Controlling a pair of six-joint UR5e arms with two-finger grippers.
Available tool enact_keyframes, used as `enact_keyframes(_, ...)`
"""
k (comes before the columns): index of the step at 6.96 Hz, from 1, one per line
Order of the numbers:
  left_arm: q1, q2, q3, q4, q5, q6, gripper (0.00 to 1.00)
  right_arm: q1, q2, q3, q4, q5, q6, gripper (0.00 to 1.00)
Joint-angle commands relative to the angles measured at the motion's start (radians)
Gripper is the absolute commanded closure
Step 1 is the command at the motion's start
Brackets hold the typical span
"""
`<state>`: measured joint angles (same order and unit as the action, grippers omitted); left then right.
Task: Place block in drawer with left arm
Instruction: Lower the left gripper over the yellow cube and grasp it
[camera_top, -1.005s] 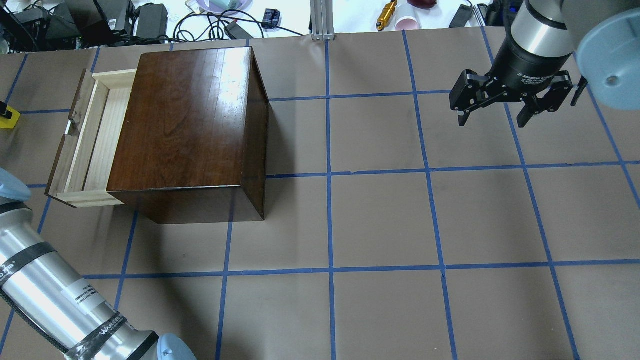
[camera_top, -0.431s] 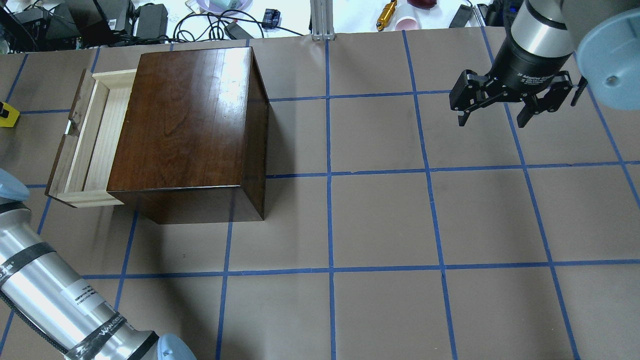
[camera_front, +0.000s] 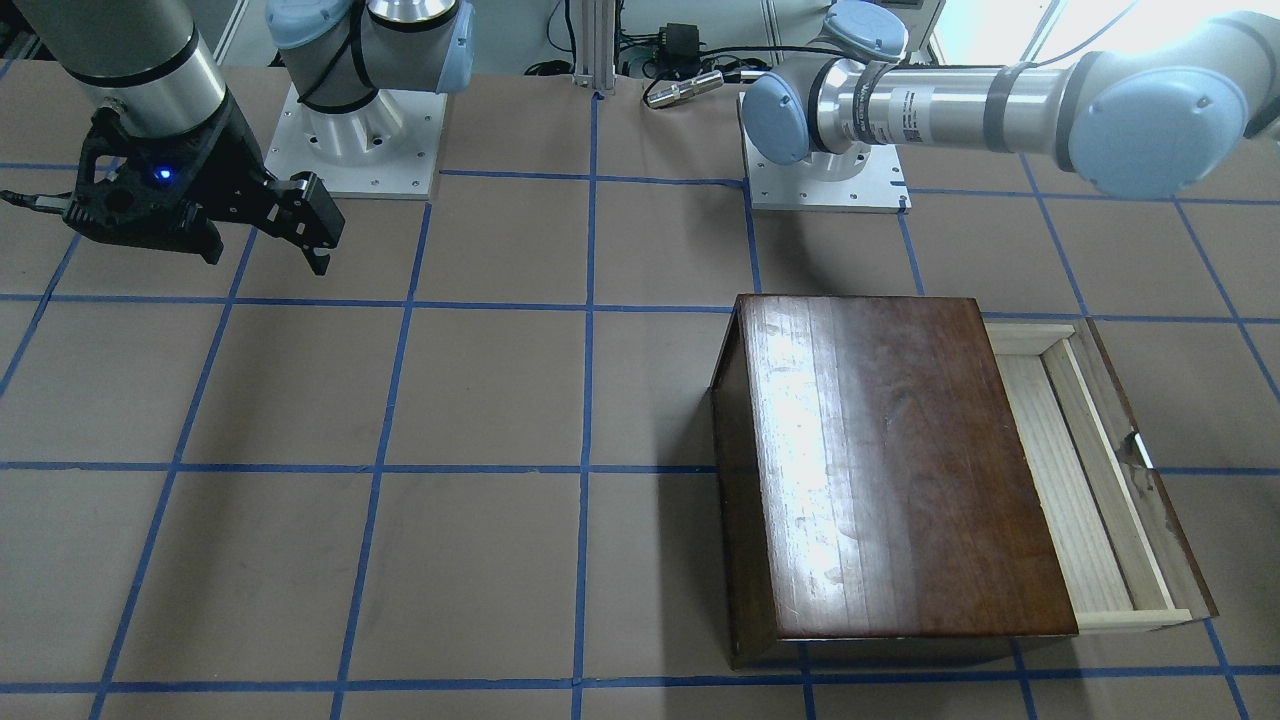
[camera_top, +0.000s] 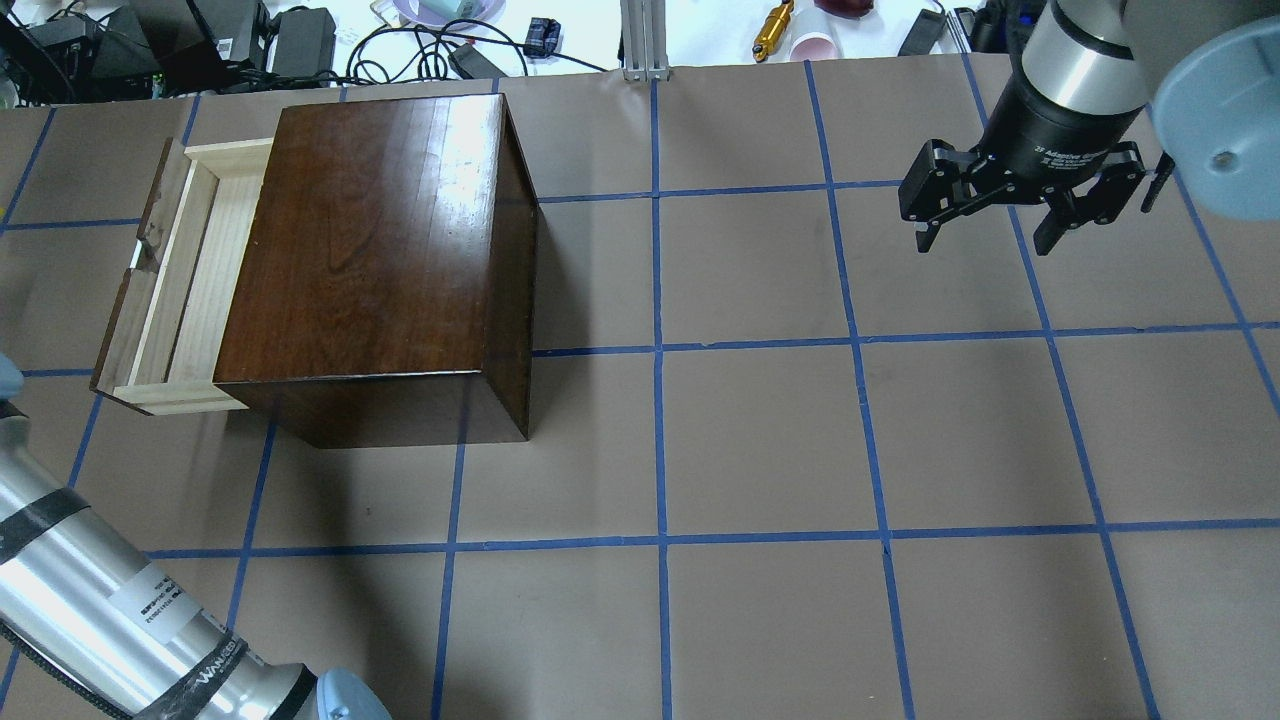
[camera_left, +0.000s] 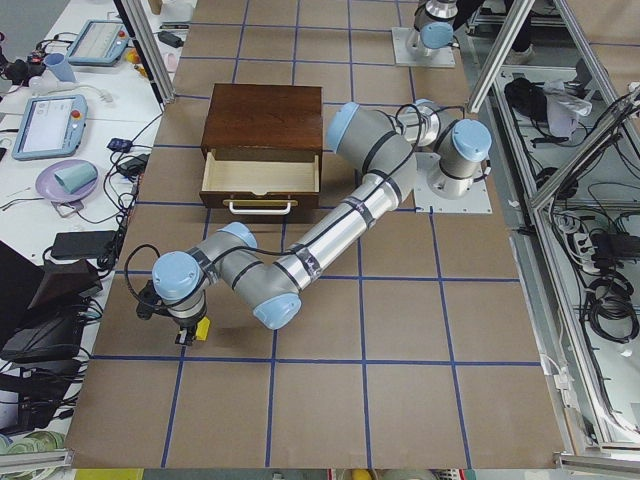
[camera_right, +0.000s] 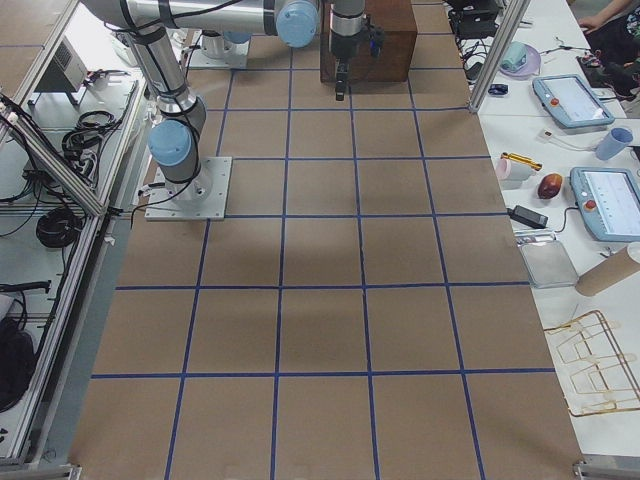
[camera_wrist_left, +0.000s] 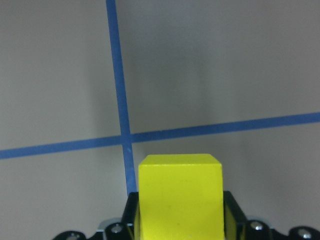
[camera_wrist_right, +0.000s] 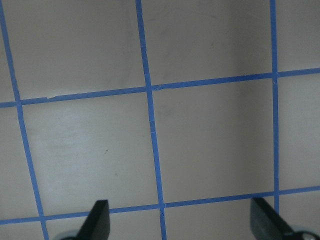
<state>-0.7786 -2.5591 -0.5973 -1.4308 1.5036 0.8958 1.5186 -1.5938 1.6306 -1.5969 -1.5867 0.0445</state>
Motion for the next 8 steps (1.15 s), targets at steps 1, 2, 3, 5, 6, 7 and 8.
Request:
enact_keyframes(1,-0.002,0.156,-0.121,-0.086,0.043,0.000,0.62,0.000,0.000,0.000,0.000,0.001,0.000,0.00)
enact_keyframes(2,-0.007,0.237,-0.181,-0.108,0.047,-0.005,0.62,0.000,0.000,0.000,0.000,0.001,0.000,0.00)
enact_keyframes(3,-0.016,0.313,-0.240,-0.144,0.070,-0.014,0.62,0.000,0.000,0.000,0.000,0.001,0.000,0.00)
enact_keyframes(5,-0.048,0.442,-0.359,-0.157,0.069,-0.072,0.63,0.000,0.000,0.000,0.000,-0.001,0.000,0.00)
enact_keyframes(6,-0.088,0.494,-0.402,-0.157,0.063,-0.125,0.63,0.000,0.000,0.000,0.000,0.001,0.000,0.00)
enact_keyframes(7,-0.141,0.531,-0.441,-0.160,0.061,-0.199,0.63,0.000,0.000,0.000,0.000,0.001,0.000,0.00)
enact_keyframes(8,-0.184,0.568,-0.469,-0.163,0.043,-0.272,0.63,0.000,0.000,0.000,0.000,0.001,0.000,0.00)
